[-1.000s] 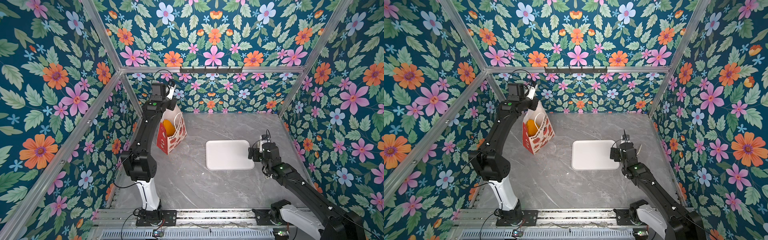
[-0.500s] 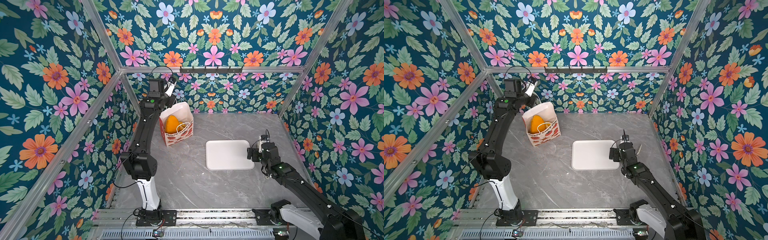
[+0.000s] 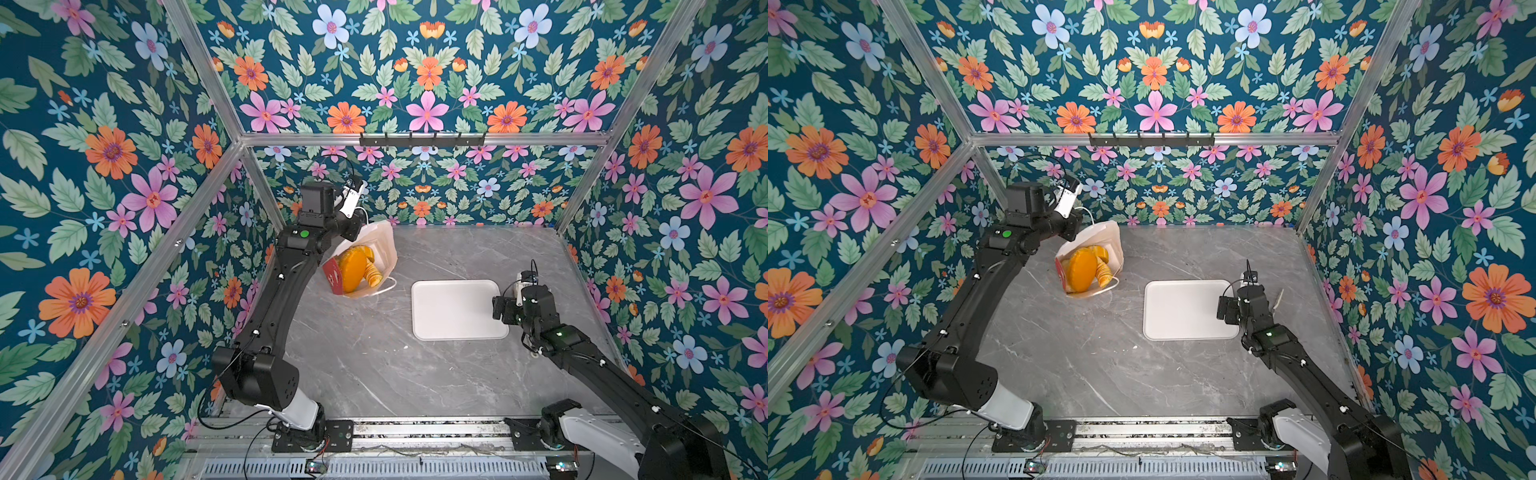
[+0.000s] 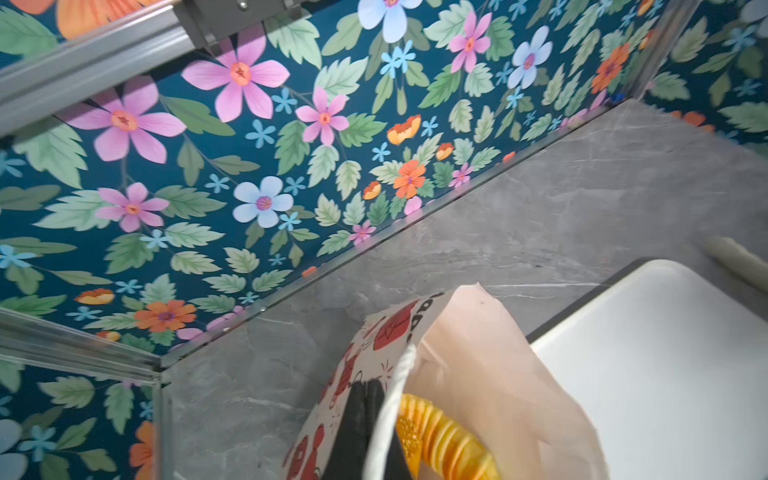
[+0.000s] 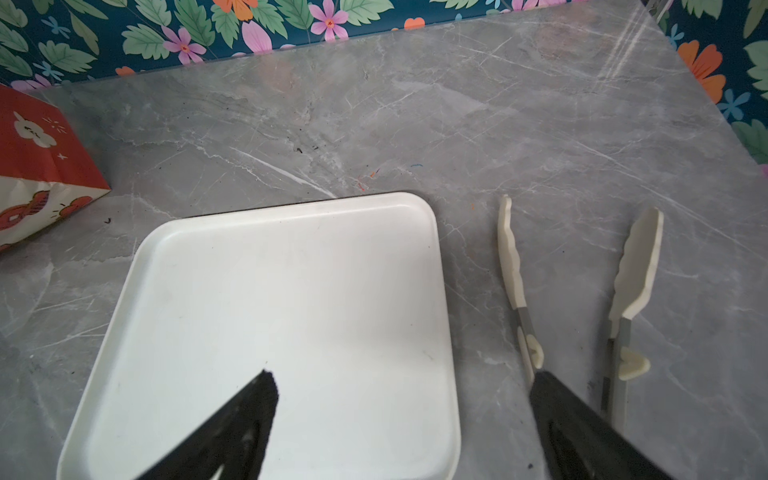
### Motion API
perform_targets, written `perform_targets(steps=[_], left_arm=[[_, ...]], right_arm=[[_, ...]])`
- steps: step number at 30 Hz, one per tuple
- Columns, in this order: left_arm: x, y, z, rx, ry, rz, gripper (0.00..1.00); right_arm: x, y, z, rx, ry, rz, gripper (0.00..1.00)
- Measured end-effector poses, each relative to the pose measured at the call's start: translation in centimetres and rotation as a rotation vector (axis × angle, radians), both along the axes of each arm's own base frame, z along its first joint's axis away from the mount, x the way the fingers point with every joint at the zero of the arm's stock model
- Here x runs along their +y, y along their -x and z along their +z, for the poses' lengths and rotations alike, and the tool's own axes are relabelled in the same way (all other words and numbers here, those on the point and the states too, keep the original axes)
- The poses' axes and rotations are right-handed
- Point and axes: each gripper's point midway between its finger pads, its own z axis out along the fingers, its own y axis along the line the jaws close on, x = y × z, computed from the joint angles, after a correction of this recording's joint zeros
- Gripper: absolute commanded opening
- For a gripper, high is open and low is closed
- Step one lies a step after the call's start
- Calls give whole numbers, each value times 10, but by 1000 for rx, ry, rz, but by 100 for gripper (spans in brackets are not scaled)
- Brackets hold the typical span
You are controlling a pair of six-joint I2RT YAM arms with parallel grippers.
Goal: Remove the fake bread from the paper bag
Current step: 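Lift and tilt the paper bag with the left gripper toward the tray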
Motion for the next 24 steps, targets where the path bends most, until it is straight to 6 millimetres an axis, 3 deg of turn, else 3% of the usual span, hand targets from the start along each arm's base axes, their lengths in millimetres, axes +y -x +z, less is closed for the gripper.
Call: perform_targets(steps=[8, 15, 20, 24], left_arm=[[-38, 43, -39, 118, 91, -82, 0], [-56, 51, -78, 191, 161, -111, 0], [-64, 53, -96, 220, 193, -129, 0], [-66, 53, -107, 226, 203, -129, 0]], right_arm=[[5, -2, -3, 19, -26, 5, 95], [3, 2, 1, 63, -25, -6, 95], [-14, 9, 2, 119, 40, -81, 97], [-39, 18, -12, 209, 79, -181, 99]])
